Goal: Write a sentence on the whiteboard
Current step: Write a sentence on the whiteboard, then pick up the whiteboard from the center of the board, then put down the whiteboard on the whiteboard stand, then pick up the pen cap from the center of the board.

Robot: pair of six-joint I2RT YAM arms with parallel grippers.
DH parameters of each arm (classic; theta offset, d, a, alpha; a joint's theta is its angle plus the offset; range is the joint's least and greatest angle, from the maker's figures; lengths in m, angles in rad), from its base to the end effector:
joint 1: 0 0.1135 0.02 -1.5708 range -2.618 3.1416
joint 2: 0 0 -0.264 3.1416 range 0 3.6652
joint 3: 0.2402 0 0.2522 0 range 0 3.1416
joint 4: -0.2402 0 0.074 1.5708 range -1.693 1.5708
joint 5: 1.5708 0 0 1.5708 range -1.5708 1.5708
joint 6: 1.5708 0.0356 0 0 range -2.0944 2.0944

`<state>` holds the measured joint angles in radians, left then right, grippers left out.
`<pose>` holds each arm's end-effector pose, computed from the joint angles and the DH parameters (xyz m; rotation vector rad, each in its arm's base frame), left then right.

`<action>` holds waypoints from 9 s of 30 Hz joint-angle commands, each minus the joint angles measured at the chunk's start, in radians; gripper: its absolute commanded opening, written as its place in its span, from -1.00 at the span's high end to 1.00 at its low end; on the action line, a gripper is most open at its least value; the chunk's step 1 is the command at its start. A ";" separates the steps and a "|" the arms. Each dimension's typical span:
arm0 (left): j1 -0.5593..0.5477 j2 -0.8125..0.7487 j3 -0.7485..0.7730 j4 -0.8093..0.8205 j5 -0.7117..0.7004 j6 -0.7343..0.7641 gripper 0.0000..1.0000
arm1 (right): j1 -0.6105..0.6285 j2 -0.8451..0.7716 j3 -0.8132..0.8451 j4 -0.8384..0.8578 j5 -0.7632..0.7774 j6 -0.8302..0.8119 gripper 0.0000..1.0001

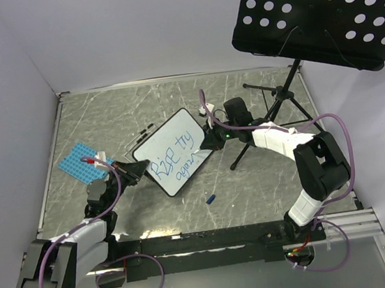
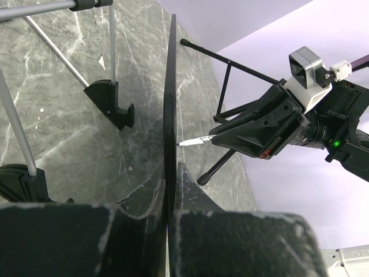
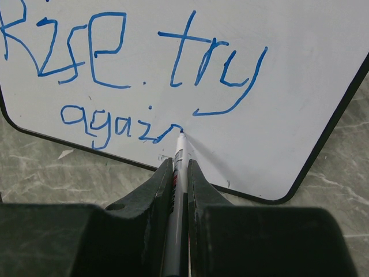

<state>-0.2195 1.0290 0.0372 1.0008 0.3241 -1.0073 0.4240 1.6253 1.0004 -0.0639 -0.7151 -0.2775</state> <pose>0.1692 -0.0494 0.1685 -0.3875 1.6521 -1.1964 0.3058 0.1636 0.2183 -1.1038 1.9044 0.8826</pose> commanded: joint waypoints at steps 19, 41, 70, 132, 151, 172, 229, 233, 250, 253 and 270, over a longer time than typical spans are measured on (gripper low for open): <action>-0.006 -0.041 -0.082 0.053 0.000 0.012 0.98 | -0.008 0.018 0.033 -0.089 -0.023 0.024 1.00; -0.006 -0.061 -0.086 0.041 0.001 0.016 0.98 | -0.036 -0.064 0.060 -0.085 0.003 0.040 1.00; -0.006 -0.073 -0.066 0.016 0.023 0.050 0.98 | -0.060 -0.045 0.063 -0.108 -0.029 0.011 1.00; 0.528 0.143 0.463 -0.060 0.638 0.281 0.98 | -0.143 -0.446 -0.048 -0.301 -0.362 0.066 1.00; 0.542 0.085 0.340 -0.238 0.512 0.368 0.98 | -0.159 -0.472 -0.059 -0.301 -0.405 0.047 1.00; 0.505 -0.004 0.245 -0.344 0.266 0.627 0.98 | -0.174 -0.522 -0.063 -0.289 -0.440 0.069 1.00; 0.451 0.006 0.271 -0.628 0.012 0.851 0.10 | -0.240 -0.551 -0.075 -0.260 -0.504 0.109 1.00; 0.453 -0.010 0.268 -0.620 0.030 0.855 0.01 | -0.241 -0.556 -0.075 -0.257 -0.504 0.112 1.00; 0.453 -0.138 0.316 -0.711 -0.022 0.845 -0.99 | -0.241 -0.553 -0.078 -0.252 -0.508 0.112 1.00; 0.454 -0.204 0.332 -0.740 -0.104 0.797 -0.99 | -0.241 -0.555 -0.080 -0.255 -0.503 0.107 1.00; 0.240 -0.412 0.639 -1.226 0.084 0.496 -0.94 | -0.241 -0.532 -0.092 -0.287 -0.497 0.023 1.00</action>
<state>0.1799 0.6292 0.6312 -0.0784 0.3180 -0.4946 0.1913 1.0954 0.9077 -0.3637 -1.1973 -0.2028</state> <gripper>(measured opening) 0.969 0.179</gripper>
